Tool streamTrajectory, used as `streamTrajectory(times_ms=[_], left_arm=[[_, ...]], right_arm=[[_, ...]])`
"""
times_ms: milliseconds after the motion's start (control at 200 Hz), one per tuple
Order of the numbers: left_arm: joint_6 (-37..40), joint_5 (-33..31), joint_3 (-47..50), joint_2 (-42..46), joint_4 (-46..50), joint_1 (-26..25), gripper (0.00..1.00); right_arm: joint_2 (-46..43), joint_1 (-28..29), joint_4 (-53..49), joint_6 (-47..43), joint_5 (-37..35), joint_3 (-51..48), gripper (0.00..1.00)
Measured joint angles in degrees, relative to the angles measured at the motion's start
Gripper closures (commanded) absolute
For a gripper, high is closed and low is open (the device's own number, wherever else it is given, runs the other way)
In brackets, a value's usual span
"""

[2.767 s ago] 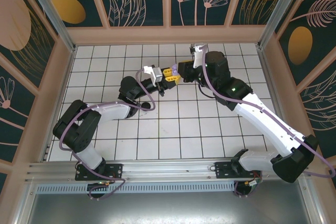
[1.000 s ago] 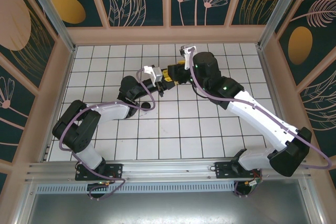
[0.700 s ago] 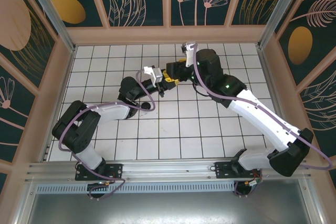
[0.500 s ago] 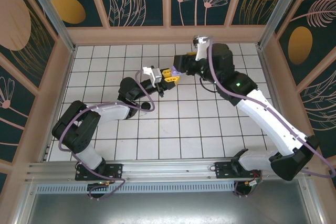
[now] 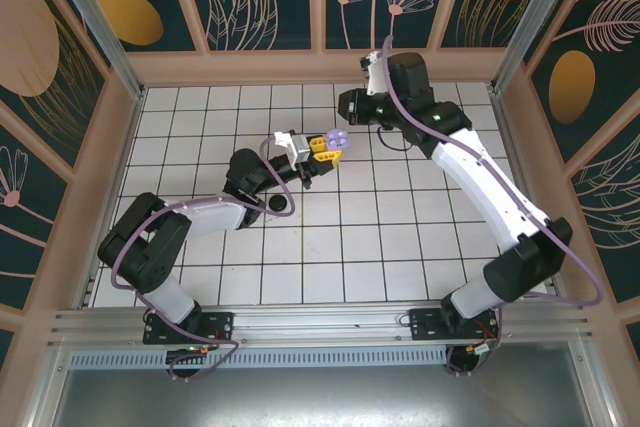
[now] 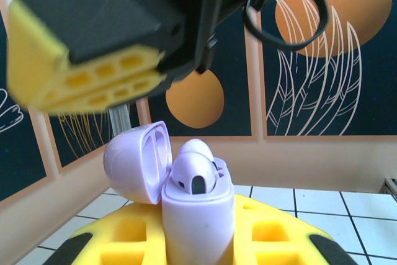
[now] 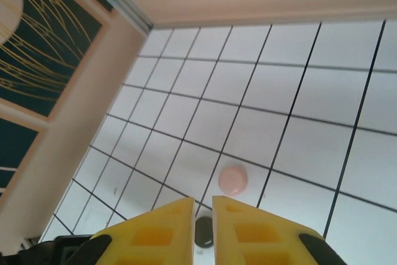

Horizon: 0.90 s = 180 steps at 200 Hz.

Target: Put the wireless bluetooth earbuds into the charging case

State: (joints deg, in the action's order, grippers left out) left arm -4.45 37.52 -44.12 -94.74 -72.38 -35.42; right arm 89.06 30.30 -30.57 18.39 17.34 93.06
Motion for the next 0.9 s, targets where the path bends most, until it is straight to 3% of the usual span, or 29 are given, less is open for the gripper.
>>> streamTrajectory(times_ms=[280, 586, 741, 901], left_arm=[[0.6, 0.2, 0.0, 0.0, 1.2, 0.0, 1.00], [1.2, 1.5, -0.1, 0.0, 3.5, -0.7, 1.00], [-0.2, 0.5, -0.5, 0.0, 3.5, -1.0, 1.00], [-4.0, -2.4, -0.6, -0.4, 2.8, -0.5, 1.00]], right_arm=[[-0.1, 2.1, -4.5, -0.9, 2.2, -0.5, 0.89], [-10.0, 4.8, -4.2, -1.0, 0.7, -9.6, 0.91], [-13.9, 3.9, -3.9, 1.6, -1.0, -11.9, 0.86], [-20.3, -1.1, -1.2, 5.8, -4.3, -16.9, 0.79]])
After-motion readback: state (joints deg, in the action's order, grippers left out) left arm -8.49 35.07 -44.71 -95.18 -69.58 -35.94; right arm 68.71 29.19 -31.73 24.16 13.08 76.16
